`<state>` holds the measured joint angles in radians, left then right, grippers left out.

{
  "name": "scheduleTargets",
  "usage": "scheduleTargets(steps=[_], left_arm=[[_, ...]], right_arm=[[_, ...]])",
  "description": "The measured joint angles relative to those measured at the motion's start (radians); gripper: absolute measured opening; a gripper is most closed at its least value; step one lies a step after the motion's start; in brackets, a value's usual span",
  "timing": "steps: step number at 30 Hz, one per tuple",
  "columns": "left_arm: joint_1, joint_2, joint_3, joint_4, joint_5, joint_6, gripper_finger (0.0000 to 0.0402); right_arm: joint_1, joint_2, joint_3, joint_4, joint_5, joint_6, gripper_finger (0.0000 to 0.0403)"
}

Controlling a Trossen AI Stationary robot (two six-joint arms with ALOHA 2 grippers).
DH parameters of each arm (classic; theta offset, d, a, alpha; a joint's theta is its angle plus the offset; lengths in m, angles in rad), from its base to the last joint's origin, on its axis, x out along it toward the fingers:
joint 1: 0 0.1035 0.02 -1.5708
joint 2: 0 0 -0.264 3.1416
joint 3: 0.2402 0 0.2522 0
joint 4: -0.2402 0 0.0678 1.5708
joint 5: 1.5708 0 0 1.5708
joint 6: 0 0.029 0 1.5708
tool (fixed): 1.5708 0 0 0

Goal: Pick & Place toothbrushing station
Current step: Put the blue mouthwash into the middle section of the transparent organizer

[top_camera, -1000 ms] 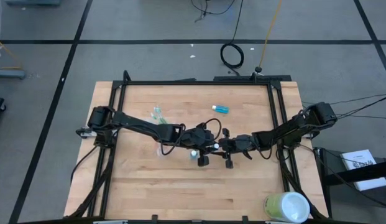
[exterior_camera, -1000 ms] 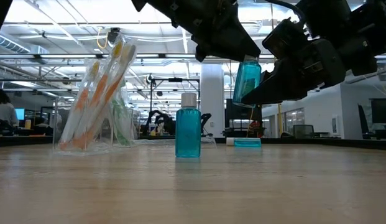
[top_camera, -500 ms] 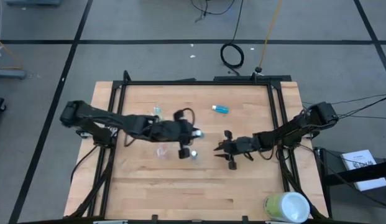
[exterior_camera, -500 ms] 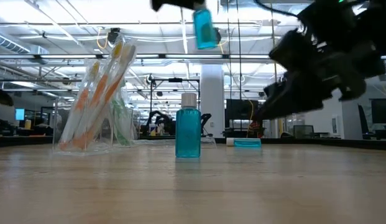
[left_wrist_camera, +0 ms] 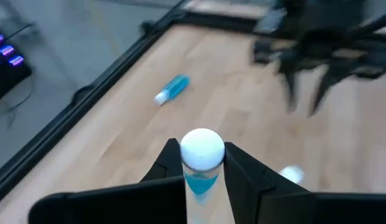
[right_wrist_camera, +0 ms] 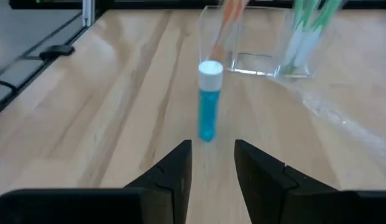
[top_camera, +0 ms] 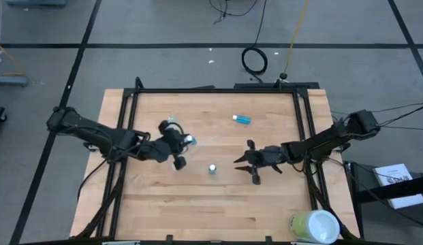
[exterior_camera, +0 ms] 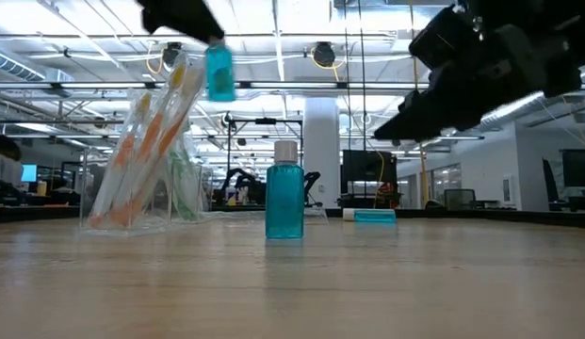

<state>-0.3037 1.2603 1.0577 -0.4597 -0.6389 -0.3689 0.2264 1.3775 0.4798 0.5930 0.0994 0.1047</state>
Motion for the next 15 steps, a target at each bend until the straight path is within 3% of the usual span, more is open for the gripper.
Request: scheduleTargets(steps=[15], left_arm=[[-0.103, -0.147, -0.28, -0.066, -0.13, -0.391, 0.005]], right_arm=[[0.005, -0.062, -0.036, 0.006, 0.004, 0.011, 0.0116]])
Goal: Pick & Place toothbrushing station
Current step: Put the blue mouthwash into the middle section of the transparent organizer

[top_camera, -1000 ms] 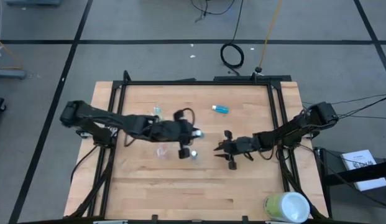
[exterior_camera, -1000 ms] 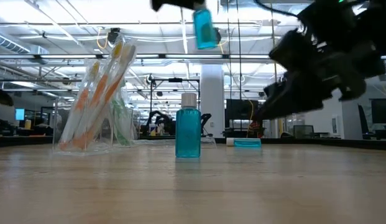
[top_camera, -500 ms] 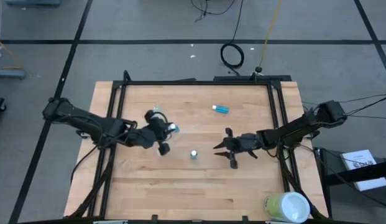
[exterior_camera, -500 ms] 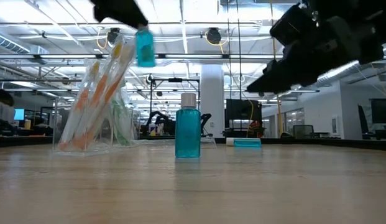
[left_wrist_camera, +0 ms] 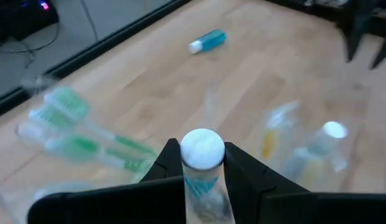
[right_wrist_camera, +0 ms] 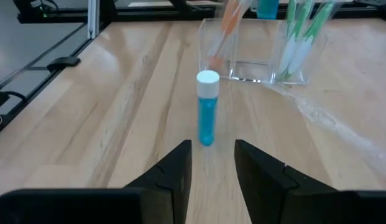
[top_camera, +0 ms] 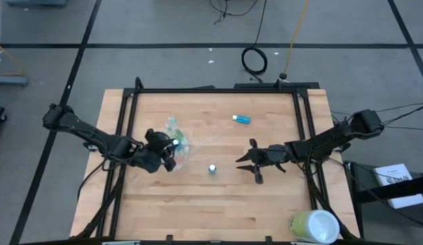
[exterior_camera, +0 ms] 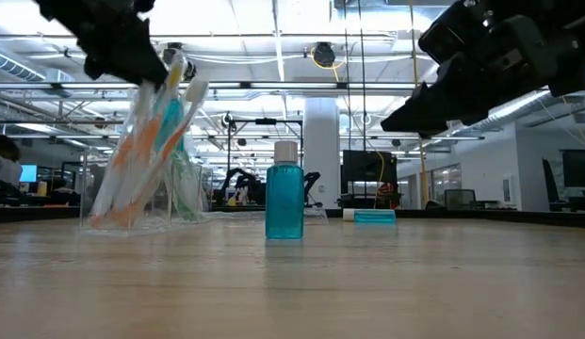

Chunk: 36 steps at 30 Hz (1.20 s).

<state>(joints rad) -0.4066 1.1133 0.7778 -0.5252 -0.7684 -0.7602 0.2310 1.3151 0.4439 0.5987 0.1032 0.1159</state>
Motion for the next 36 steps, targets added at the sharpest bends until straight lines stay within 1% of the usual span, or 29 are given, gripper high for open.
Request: scheduleTargets(steps=[7, 11, 14, 17, 21, 32, 36], left_arm=[[-0.029, -0.003, -0.097, 0.031, -0.053, -0.128, 0.005], [-0.032, -0.004, -0.149, 0.137, -0.057, -0.13, 0.005], [-0.032, -0.003, -0.171, 0.18, -0.041, -0.128, 0.0051], [-0.032, 0.005, -0.175, 0.183, 0.01, -0.131, 0.0051], [-0.023, 0.031, -0.175, 0.186, 0.053, -0.141, 0.0051], [0.013, 0.11, -0.174, 0.203, 0.091, -0.143, 0.0051], [0.015, 0.135, -0.175, 0.253, 0.093, -0.129, 0.0051]], right_arm=[[0.0, 0.0, -0.003, 0.013, 0.0, 0.0, 0.0116], [0.0, 0.0, -0.003, 0.017, 0.0, 0.0, 0.0116], [0.0, 0.0, -0.003, 0.018, 0.0, 0.0, 0.0116], [0.0, 0.0, -0.003, 0.017, 0.0, 0.0, 0.0116], [0.0, 0.0, -0.003, 0.017, 0.0, 0.0, 0.0116], [0.0, 0.0, -0.003, 0.016, 0.0, 0.0, 0.0116], [0.0, 0.0, -0.003, 0.014, 0.0, 0.0, 0.0116]])
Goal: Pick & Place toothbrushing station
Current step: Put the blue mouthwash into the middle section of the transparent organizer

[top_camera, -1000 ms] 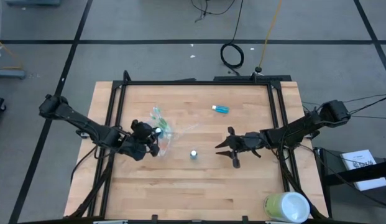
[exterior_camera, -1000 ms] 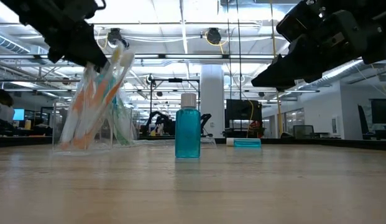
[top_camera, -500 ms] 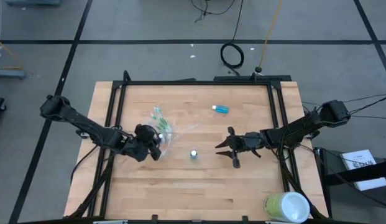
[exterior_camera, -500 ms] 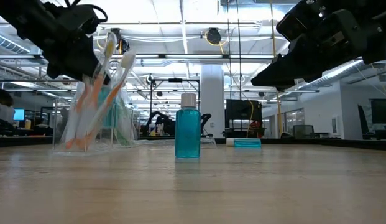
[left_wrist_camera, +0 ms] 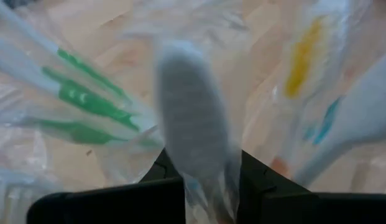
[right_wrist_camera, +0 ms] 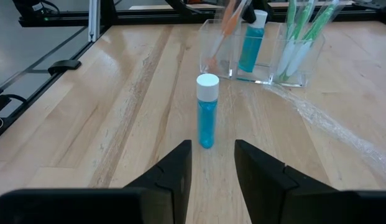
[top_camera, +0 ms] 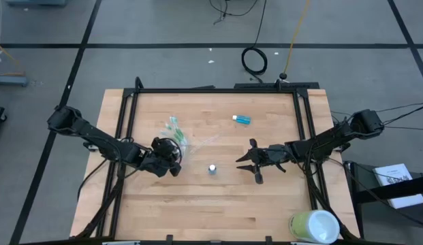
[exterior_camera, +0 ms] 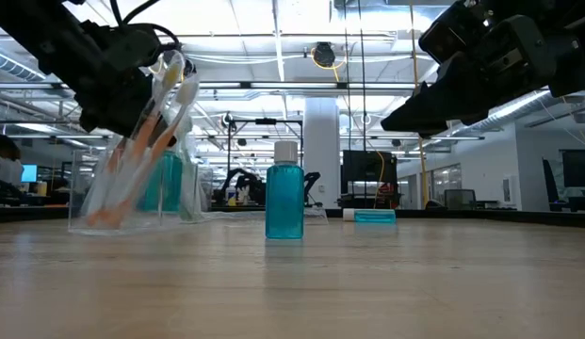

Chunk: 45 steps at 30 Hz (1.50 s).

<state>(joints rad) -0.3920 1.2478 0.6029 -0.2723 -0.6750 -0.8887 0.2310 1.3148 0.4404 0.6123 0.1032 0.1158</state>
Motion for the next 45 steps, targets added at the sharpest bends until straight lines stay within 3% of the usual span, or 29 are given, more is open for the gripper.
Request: scheduleTargets(steps=[15, 26, 31, 45], left_arm=[[0.0, 0.057, 0.0, 0.046, 0.023, 0.002, 0.006], [-0.001, 0.049, 0.001, 0.097, 0.097, 0.056, 0.0192], [-0.001, 0.02, 0.001, 0.099, 0.103, 0.056, 0.0224], [-0.001, -0.088, 0.001, 0.115, 0.099, 0.114, 0.0219]], right_arm=[[0.0, 0.0, 0.0, -0.004, 0.0, 0.0, 0.0116], [0.0, 0.0, 0.0, -0.004, 0.0, 0.0, 0.0116], [0.0, 0.0, 0.0, -0.004, 0.0, 0.0, 0.0116], [0.0, 0.0, 0.0, -0.004, 0.0, 0.0, 0.0116]])
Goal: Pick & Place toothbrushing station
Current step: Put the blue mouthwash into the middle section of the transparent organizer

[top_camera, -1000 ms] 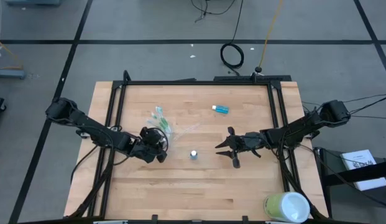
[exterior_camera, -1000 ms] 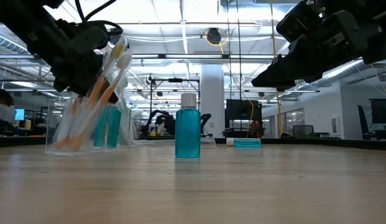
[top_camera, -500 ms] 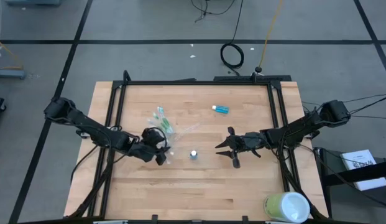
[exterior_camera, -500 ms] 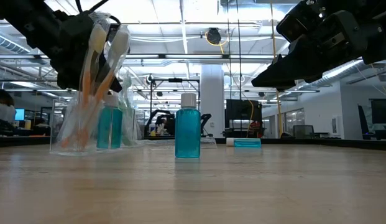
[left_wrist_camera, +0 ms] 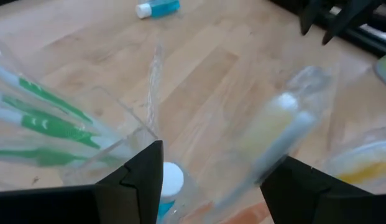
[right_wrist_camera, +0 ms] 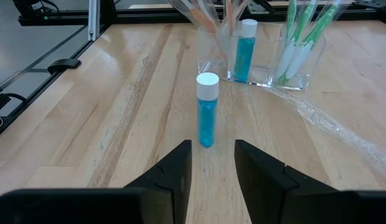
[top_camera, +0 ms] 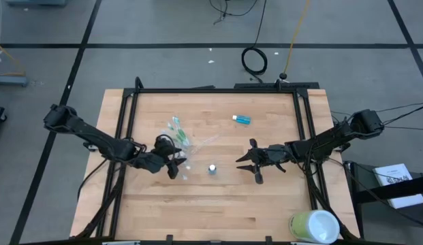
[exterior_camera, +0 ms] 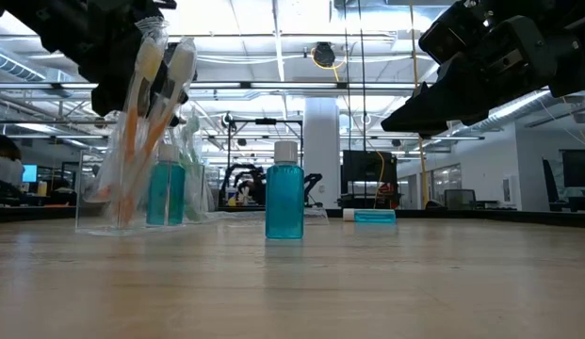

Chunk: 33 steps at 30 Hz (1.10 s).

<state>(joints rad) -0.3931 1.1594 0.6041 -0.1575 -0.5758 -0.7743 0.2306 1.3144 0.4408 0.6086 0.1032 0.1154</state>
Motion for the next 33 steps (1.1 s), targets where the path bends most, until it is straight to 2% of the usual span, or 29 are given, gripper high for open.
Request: scheduleTargets(steps=[7, 18, 22, 26, 33], left_arm=[[-0.003, -0.009, 0.002, 0.005, -0.001, 0.014, 0.0219], [-0.022, 0.0, 0.001, 0.021, -0.02, -0.054, 0.0218], [-0.052, 0.001, 0.0, 0.175, -0.042, 0.059, 0.0218], [-0.075, 0.0, 0.0, 0.315, -0.014, 0.18, 0.0218], [-0.085, 0.0, 0.0, 0.329, 0.012, 0.179, 0.0218]], right_arm=[[0.0, 0.0, 0.0, 0.0, 0.0, 0.0, 0.0116], [0.0, 0.0, 0.0, 0.0, 0.0, 0.0, 0.0116], [0.0, 0.0, 0.0, 0.0, 0.0, 0.001, 0.0116], [0.0, 0.0, 0.0, 0.0, 0.0, 0.003, 0.0116], [0.0, 0.0, 0.0, 0.0, 0.0, 0.003, 0.0116]])
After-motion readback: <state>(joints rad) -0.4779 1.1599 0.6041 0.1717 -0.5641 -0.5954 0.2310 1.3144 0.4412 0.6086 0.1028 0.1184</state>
